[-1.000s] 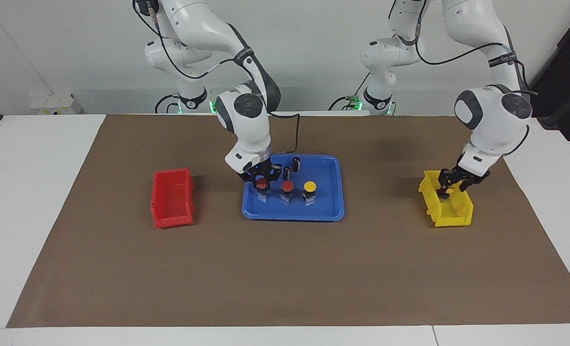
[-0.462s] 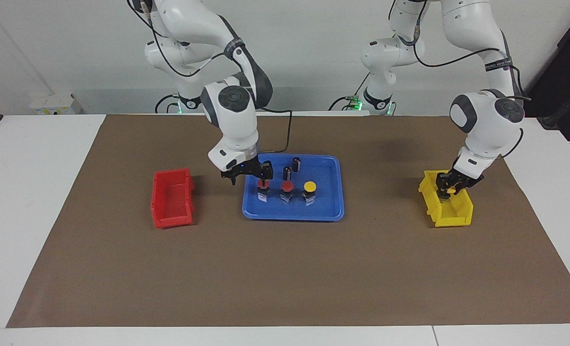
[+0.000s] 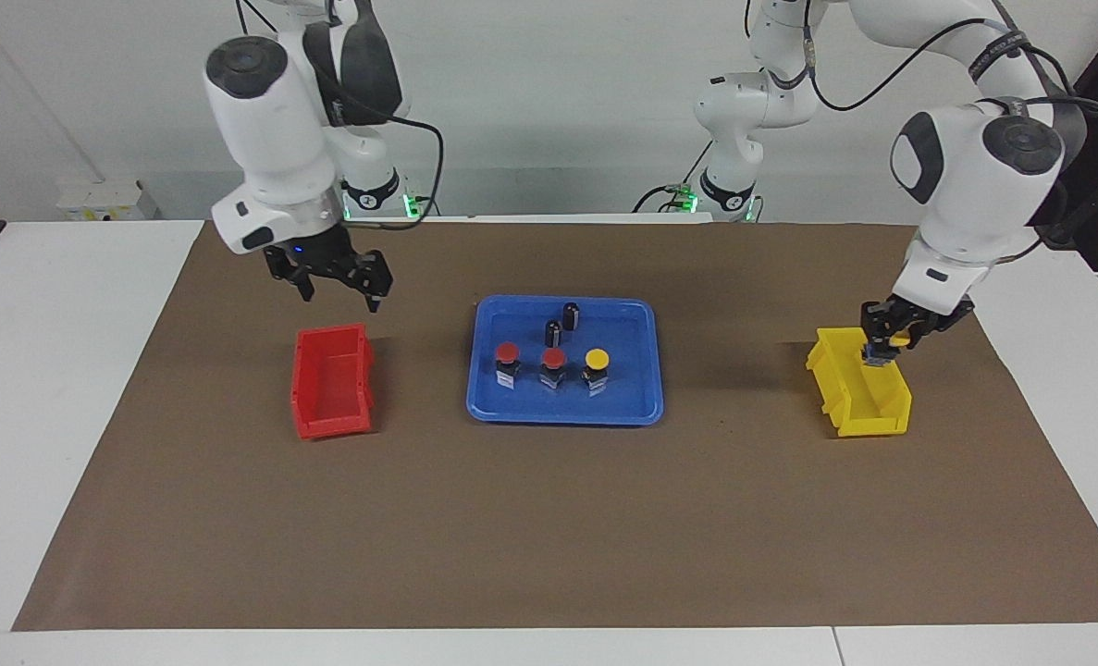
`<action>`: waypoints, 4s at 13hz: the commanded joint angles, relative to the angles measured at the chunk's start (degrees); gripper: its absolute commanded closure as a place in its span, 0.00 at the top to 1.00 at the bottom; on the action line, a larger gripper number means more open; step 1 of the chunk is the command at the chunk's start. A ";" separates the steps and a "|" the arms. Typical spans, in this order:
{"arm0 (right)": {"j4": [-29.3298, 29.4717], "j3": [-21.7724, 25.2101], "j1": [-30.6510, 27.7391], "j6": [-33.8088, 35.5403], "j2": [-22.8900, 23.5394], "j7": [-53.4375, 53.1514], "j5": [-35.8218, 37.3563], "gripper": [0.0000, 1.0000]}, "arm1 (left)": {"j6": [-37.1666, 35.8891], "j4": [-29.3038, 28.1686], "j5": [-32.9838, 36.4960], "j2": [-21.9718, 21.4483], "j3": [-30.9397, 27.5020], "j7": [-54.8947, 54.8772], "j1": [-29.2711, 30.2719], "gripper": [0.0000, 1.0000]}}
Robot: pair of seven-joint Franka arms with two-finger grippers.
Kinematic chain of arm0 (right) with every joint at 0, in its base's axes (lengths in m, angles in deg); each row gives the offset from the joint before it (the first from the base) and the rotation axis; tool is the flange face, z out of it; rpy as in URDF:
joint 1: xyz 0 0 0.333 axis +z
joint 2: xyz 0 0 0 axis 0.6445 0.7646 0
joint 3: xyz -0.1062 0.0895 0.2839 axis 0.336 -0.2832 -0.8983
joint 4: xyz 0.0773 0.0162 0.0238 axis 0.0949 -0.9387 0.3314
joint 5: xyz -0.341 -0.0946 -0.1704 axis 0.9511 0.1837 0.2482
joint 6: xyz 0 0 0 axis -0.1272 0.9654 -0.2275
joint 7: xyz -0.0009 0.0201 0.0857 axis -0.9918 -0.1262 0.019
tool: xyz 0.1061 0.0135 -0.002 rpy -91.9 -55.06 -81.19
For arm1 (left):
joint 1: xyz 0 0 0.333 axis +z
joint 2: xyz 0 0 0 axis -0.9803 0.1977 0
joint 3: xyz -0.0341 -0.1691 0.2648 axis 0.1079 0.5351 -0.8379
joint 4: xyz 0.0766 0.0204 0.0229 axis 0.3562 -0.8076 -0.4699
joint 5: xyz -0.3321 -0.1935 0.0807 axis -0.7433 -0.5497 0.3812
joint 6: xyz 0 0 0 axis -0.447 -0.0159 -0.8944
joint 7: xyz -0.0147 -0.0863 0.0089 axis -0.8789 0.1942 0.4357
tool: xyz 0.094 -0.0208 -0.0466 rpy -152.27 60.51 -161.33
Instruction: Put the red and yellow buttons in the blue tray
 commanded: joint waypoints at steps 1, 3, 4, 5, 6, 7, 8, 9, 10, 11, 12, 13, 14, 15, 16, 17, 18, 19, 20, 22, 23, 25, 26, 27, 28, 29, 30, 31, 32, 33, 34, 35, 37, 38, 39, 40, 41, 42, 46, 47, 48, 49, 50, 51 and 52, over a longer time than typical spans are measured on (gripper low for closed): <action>4.01 -0.13 -4.46 7.99 -2.76 6.96 -1.07 1.00 | 3.61 -3.30 -4.99 0.37 -0.48 8.90 -8.22 0.01; 5.98 0.66 -7.27 10.32 -2.32 10.84 -0.98 1.00 | 8.69 -4.18 -8.11 2.65 -0.56 15.80 -16.46 0.01; 5.37 0.84 -8.68 9.62 -2.41 12.68 -1.15 1.00 | 11.25 -4.36 -8.02 3.97 -0.57 19.86 -19.90 0.01; 4.67 0.93 -8.87 9.01 -2.76 13.66 -1.15 1.00 | 12.23 -4.36 -8.11 4.85 -0.57 20.77 -21.50 0.01; 2.31 1.19 -9.22 7.96 -3.63 13.93 -1.15 1.00 | 12.76 -4.45 -8.11 6.34 -0.48 20.95 -22.91 0.01; 2.03 1.46 -9.74 7.68 -3.99 13.93 -1.07 1.00 | 14.33 -6.02 -8.11 6.70 -0.48 20.95 -23.53 0.01; 2.20 1.46 -9.83 7.86 -3.90 13.93 -0.89 1.00 | 16.00 -7.86 -8.11 6.53 -0.56 20.95 -23.89 0.01; 2.20 1.81 -9.92 8.03 -3.99 13.93 -0.89 1.00 | 16.11 -8.49 -8.11 6.36 -0.57 20.87 -24.07 0.01; 2.20 1.99 -9.84 8.12 -3.99 13.93 -0.89 1.00 | 16.11 -8.75 -8.02 6.27 -0.57 20.87 -24.07 0.01; 2.37 1.99 -9.84 8.12 -3.90 13.93 -0.89 1.00 | 16.80 -9.97 -8.02 6.09 -0.57 20.69 -24.07 0.01; 2.38 1.99 -9.84 7.69 -3.90 13.93 -0.89 1.00 | 17.94 -10.33 -8.02 6.53 -0.57 20.78 -24.16 0.01; 2.29 1.99 -9.84 7.77 -3.90 14.02 -0.89 1.00 | 19.61 -11.03 -8.02 6.97 -0.57 20.86 -24.16 0.01; 2.29 1.99 -9.84 8.12 -3.99 14.02 -0.89 1.00 | 20.84 -11.82 -8.11 6.97 -0.57 20.95 -24.16 0.01; 2.29 1.99 -9.84 8.21 -3.99 14.02 -0.89 1.00 | 21.03 -12.27 -8.02 6.97 -0.57 20.87 -24.16 0.10; 2.29 1.99 -9.84 8.47 -3.99 14.10 -0.89 1.00 | 20.59 -12.10 -8.11 6.97 -0.65 20.95 -24.16 0.45; 2.29 1.99 -9.75 8.73 -3.99 14.02 -0.89 1.00 | 19.98 -11.92 -8.11 6.97 -0.74 21.74 -24.33 0.47; 2.29 1.99 -9.75 8.74 -3.99 14.10 -0.89 1.00 | 19.10 -11.49 -7.85 6.97 -0.83 22.61 -24.85 0.60; 2.29 1.99 -9.83 8.82 -3.99 14.28 -0.98 1.00 | 18.14 -10.87 -7.84 6.88 -0.83 22.62 -24.86 0.72; 2.29 2.07 -9.84 8.82 -3.99 15.59 -1.15 1.00 | 16.21 -9.82 -7.76 6.36 -0.92 22.45 -24.60 0.79; 2.29 1.99 -9.84 8.82 -3.99 18.23 -1.33 1.00 | 10.51 -6.75 -7.76 4.44 -1.18 20.53 -22.24 0.95; 2.20 1.99 -9.75 8.74 -3.99 18.41 -1.33 1.00 | 6.48 -5.17 -7.76 2.94 -1.18 16.60 -19.70 1.00; 2.11 1.90 -9.40 8.82 -4.08 18.41 -1.42 1.00 | -4.06 0.44 -7.76 2.31 -1.27 8.25 -15.83 1.00; 2.11 1.99 -9.40 8.82 -4.08 18.41 -1.68 1.00 | -7.68 3.00 -7.84 2.22 -1.18 5.43 -12.76 1.00; 2.03 1.99 -9.40 8.82 -4.16 18.32 -2.03 1.00 | -8.67 3.72 -8.28 1.18 -1.27 3.14 -10.21 1.00; 2.02 1.99 -9.31 8.82 -4.17 18.32 -2.03 1.00 | -8.07 3.64 -8.28 -0.22 -1.36 1.37 -8.53 1.00; 2.02 1.90 -9.13 8.82 -4.17 18.24 -2.03 1.00 | -7.98 4.85 -8.37 -0.67 -1.44 -0.21 -6.08 1.00; 2.02 1.90 -9.13 8.74 -4.17 18.32 -2.03 1.00 | -9.80 7.30 -8.28 -0.76 -1.36 -1.97 -3.01 1.00; 2.02 1.90 -9.13 8.74 -4.17 18.32 -2.03 1.00 | -12.78 8.89 -8.20 -1.03 -1.36 -6.25 -0.89 1.00; 2.02 1.90 -9.13 8.82 -4.17 18.32 -2.03 1.00 | -15.68 11.08 -8.28 -1.03 -1.36 -11.25 1.40 1.00; 2.02 1.90 -9.13 8.74 -4.17 18.32 -2.03 1.00 | -17.28 12.32 -8.28 -1.03 -1.36 -12.52 3.16 1.00; 2.02 1.90 -9.05 8.74 -4.17 18.32 -2.03 1.00 | -17.99 13.12 -8.37 -1.12 -1.62 -12.53 3.61 1.00; 1.94 1.90 -9.04 8.74 -4.17 18.32 -2.03 1.00 | -18.69 13.74 -8.46 -1.64 -1.62 -12.62 4.14 1.00; 1.94 1.81 -9.04 8.74 -4.17 18.15 -2.03 1.00 | -20.54 15.32 -8.46 -1.82 -1.44 -12.71 5.11 1.00; 1.94 1.81 -9.04 8.74 -4.17 18.15 -2.03 1.00 | -20.63 15.24 -8.46 -1.99 -1.27 -13.06 5.02 1.00; 1.94 1.81 -9.04 8.65 -4.17 18.15 -2.03 1.00 | -20.72 15.24 -8.46 -2.60 -1.18 -13.15 4.68 1.00; 1.94 1.81 -9.04 8.56 -4.17 18.15 -2.03 1.00 | -21.15 15.24 -8.46 -2.78 -1.01 -13.15 4.58 1.00; 1.94 1.81 -9.04 8.56 -4.17 18.15 -2.03 1.00 | -21.94 15.32 -8.46 -3.05 -0.92 -13.15 4.58 1.00; 1.94 1.81 -9.04 8.56 -4.17 18.15 -2.03 1.00 | -21.95 15.33 -8.46 -3.14 -0.92 -13.15 4.58 1.00; 1.94 1.81 -9.04 8.47 -4.17 18.06 -2.03 1.00 | -22.65 15.06 -8.46 -3.66 -1.00 -15.95 4.58 1.00; 1.94 1.81 -9.04 8.47 -4.17 18.06 -2.03 1.00 | -22.83 15.06 -8.46 -3.84 -1.00 -16.31 4.84 1.00; 1.94 1.72 -9.04 8.47 -4.17 18.06 -2.03 1.00 | -22.92 15.15 -8.37 -3.84 -1.09 -16.40 4.85 1.00; 1.94 1.72 -9.04 8.47 -4.17 18.06 -2.03 1.00 | -22.92 15.15 -8.46 -3.93 -1.18 -16.49 4.93 1.00; 1.94 1.72 -9.04 8.47 -4.17 18.06 -2.03 1.00 | -22.92 15.06 -8.37 -3.93 -1.18 -16.49 4.94 1.00; 1.85 1.72 -9.04 8.47 -4.17 18.06 -2.03 1.00 | -22.92 15.06 -8.37 -4.02 -1.18 -16.49 4.85 1.00; 1.85 1.72 -9.04 8.47 -4.17 18.06 -2.03 1.00 | -22.92 14.89 -8.37 -4.02 -1.18 -16.49 4.85 1.00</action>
